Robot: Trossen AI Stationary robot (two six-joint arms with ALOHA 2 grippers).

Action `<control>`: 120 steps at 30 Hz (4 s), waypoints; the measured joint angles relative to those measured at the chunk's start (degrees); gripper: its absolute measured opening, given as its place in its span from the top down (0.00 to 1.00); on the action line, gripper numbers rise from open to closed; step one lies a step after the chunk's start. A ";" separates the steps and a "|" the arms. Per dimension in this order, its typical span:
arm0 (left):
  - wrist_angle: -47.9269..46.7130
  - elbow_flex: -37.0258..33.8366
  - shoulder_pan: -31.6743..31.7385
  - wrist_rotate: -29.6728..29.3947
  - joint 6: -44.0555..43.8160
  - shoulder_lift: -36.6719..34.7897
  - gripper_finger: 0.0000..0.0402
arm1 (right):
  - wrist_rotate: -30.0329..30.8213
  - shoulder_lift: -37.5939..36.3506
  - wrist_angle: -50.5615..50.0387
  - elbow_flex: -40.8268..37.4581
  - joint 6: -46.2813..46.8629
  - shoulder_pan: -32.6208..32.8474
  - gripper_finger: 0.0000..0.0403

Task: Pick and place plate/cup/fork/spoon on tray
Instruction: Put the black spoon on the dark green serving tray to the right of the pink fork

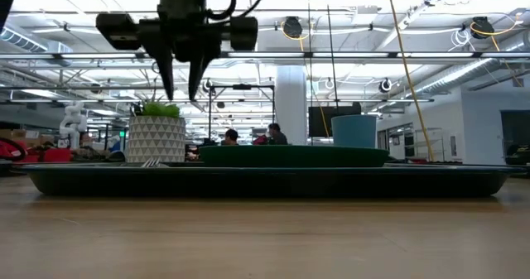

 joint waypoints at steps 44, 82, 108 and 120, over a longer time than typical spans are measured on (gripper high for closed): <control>1.89 0.00 3.23 -2.77 4.50 3.92 0.57 | -4.31 -1.64 -5.03 0.00 -3.55 -1.38 0.59; 21.22 -25.06 0.85 -6.02 -8.34 -5.51 0.57 | -4.13 0.04 -4.79 -0.02 -2.73 -1.38 0.59; 21.36 -24.94 2.56 -4.06 -5.69 -1.33 0.57 | -4.24 -0.07 -5.42 -0.04 -1.42 -1.36 0.59; 22.54 -24.81 3.47 -2.53 -4.40 -1.36 0.71 | -4.13 -0.07 -5.42 -0.04 -1.46 -1.36 0.59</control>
